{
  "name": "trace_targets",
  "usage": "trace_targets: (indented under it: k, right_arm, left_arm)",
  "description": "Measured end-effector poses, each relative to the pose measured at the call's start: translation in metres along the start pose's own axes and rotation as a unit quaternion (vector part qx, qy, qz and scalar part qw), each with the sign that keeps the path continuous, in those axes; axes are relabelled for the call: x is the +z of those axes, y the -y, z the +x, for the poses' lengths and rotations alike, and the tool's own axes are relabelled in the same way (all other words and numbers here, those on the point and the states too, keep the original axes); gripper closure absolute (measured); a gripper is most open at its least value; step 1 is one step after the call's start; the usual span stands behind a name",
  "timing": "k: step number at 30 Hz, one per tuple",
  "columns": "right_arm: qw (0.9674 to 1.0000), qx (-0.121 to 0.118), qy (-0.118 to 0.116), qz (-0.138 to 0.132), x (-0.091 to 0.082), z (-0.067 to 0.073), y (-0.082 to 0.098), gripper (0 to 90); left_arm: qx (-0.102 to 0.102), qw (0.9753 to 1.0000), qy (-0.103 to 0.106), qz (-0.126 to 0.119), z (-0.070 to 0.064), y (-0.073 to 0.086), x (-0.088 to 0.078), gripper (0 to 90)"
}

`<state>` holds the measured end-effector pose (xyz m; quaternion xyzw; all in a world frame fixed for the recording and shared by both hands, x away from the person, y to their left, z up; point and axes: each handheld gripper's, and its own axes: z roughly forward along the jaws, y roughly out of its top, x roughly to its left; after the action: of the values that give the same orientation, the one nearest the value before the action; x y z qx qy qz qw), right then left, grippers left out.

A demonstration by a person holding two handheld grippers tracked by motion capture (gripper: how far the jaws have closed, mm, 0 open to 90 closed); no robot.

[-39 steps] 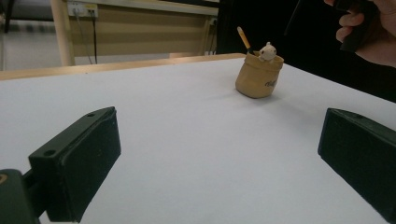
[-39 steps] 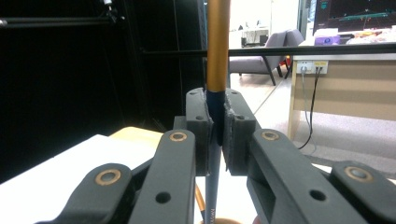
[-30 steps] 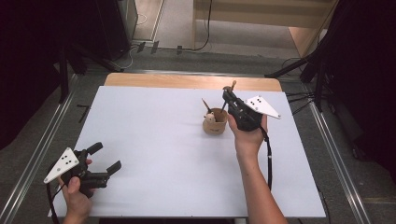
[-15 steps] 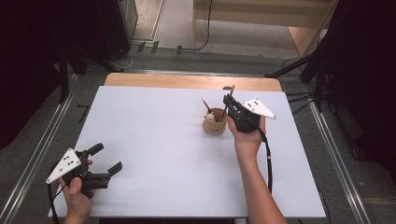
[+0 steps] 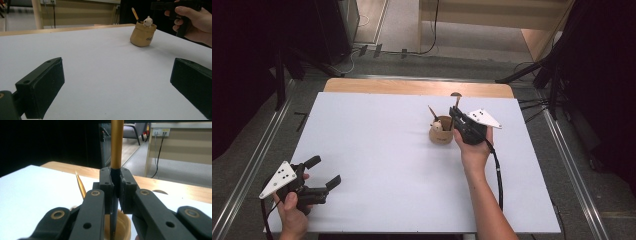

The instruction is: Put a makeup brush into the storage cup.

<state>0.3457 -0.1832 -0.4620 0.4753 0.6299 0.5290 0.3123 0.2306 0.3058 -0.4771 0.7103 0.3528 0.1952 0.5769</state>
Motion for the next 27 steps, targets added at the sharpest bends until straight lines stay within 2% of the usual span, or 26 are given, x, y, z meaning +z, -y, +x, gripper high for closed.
trace_targets:
  k: [19,20,21,22,23,25,27]
  right_arm:
    - [0.9996,-0.008,0.003,0.026,0.006,0.002,0.013,83.4]
    - [0.9997,-0.004,0.005,0.024,0.005,0.003,0.012,79.5]
    - [0.9998,0.0,0.003,0.019,0.004,0.002,0.012,70.5]
    - [0.9998,0.015,0.0,0.015,0.003,0.003,0.01,60.9]
    - [0.9997,0.021,0.006,0.008,0.0,0.004,0.007,50.7]
    - [0.9997,0.019,0.015,0.008,-0.004,0.006,0.004,41.0]
    - [0.9995,0.028,0.013,0.01,-0.009,0.006,0.0,30.5]
  left_arm:
    - [-0.002,0.9999,-0.007,0.008,0.001,0.007,-0.008,0.0]
    - [-0.002,0.9999,-0.008,0.008,0.002,0.007,-0.008,0.0]
    - [-0.002,0.9999,-0.009,0.009,0.002,0.008,-0.008,0.0]
    - [-0.004,0.9999,-0.009,0.009,0.002,0.008,-0.007,0.0]
    - [-0.002,0.9999,-0.01,0.01,0.003,0.009,-0.007,0.0]
    - [-0.001,0.9999,-0.01,0.01,0.002,0.011,-0.006,0.0]
    - [0.003,0.9999,-0.009,0.01,0.002,0.012,-0.006,0.0]
